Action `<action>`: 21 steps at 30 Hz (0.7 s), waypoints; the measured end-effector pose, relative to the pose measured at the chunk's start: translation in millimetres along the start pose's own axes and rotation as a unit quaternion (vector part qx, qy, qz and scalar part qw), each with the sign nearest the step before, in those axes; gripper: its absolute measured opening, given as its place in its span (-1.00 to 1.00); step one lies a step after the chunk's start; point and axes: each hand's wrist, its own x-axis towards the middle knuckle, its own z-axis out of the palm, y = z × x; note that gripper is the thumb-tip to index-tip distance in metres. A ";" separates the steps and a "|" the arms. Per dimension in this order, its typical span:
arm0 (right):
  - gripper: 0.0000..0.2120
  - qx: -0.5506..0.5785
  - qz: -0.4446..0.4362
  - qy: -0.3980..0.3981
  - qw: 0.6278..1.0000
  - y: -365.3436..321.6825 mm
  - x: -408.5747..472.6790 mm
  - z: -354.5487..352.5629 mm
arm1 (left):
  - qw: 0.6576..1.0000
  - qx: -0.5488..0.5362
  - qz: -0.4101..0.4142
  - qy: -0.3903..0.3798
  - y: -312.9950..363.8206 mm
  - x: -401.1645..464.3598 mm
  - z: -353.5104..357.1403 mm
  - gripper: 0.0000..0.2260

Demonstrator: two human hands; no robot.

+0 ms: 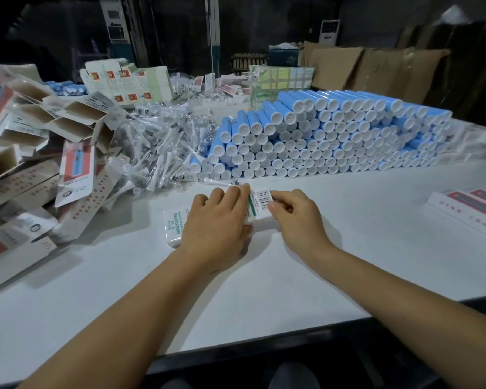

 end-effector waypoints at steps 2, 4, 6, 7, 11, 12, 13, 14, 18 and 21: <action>-0.80 -0.039 -0.016 -0.006 0.999 1.1 -0.1 1.7 | 1.000 -0.003 0.003 0.002 0.5 0.3 -1.0 -0.34; -0.79 -0.063 -0.031 -0.014 0.997 2.3 -0.4 2.6 | 1.000 -0.005 0.002 0.002 0.1 0.2 -2.1 -0.34; -0.79 -0.057 -0.048 -0.016 0.997 0.7 -0.6 0.1 | 1.000 -0.009 -0.003 0.006 -0.5 -0.3 -3.0 -0.34; -0.78 -0.050 -0.055 0.002 0.997 -0.6 0.8 -1.6 | 1.000 -0.015 -0.006 0.008 -0.6 -0.2 -3.5 -0.34; -0.54 0.069 0.085 0.153 0.982 -0.2 14.8 -10.7 | 0.998 -0.047 -0.031 0.027 0.2 1.5 -5.7 -0.31; -0.56 0.168 0.171 0.142 0.960 -1.9 18.1 -12.4 | 0.998 -0.051 -0.037 0.030 0.7 2.2 -5.9 -0.31; -0.63 0.307 0.249 0.092 0.914 -3.8 20.6 -13.4 | 0.997 -0.053 -0.040 0.033 1.7 2.9 -6.0 -0.31; -0.65 0.442 0.304 0.020 0.844 -5.5 21.9 -13.8 | 0.997 -0.055 -0.039 0.034 2.8 3.5 -6.1 -0.32; -0.64 0.564 0.256 -0.109 0.777 -10.1 16.0 -7.6 | 0.998 -0.042 -0.028 0.024 9.4 3.6 -6.0 -0.32; -0.72 0.440 0.166 -0.071 0.880 -7.6 10.6 -1.6 | 0.999 -0.022 -0.014 0.025 11.0 1.7 -5.3 -0.33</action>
